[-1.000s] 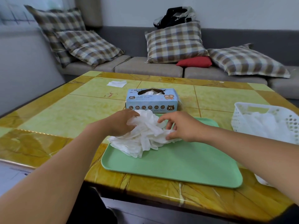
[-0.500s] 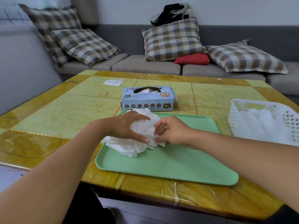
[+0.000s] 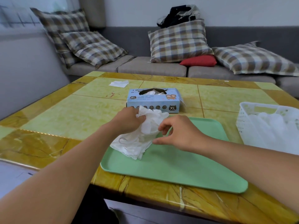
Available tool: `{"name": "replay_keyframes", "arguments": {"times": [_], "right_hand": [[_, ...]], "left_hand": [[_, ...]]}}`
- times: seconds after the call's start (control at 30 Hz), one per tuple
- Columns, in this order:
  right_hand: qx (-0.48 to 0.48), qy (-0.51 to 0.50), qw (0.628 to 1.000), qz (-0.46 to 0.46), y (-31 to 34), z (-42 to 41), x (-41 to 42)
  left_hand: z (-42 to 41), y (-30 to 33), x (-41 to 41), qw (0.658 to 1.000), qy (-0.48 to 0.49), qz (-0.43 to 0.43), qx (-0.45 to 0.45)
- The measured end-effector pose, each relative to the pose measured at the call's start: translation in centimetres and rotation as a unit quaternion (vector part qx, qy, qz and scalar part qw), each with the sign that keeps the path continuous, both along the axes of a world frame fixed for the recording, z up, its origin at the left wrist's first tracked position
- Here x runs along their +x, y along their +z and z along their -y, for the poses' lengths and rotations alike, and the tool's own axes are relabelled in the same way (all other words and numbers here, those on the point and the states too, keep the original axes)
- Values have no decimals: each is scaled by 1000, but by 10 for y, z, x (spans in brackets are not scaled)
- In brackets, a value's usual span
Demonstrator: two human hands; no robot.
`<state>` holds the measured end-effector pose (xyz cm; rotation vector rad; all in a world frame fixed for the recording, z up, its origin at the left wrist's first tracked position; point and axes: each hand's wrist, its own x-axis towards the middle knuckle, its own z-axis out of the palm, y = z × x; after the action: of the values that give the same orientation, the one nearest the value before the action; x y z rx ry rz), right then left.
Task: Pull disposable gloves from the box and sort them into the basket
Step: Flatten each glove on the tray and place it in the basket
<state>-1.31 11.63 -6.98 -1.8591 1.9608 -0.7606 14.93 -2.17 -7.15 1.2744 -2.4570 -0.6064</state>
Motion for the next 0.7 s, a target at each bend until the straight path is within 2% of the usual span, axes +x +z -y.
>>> {"name": "replay_keyframes", "arguments": {"times": [0.17,0.33,0.47,0.57,0.7], "right_hand": [[-30,-54,990,125,-17,25,9],[31,13,995,95,-16,17,13],[8,-67,976,208,-12,17,17],[34,-103,953,284,-12,22,18],[88,-56,946,307,5,16,15]], "left_hand": [[1,-3,-5,999,-4,37,-31],[4,-7,-6,999,26,11,-28],[-5,-5,-12,999,4,10,-41],[-8,-5,-14,999,-11,12,-51],[-2,-6,-12,999,15,7,-44]]}}
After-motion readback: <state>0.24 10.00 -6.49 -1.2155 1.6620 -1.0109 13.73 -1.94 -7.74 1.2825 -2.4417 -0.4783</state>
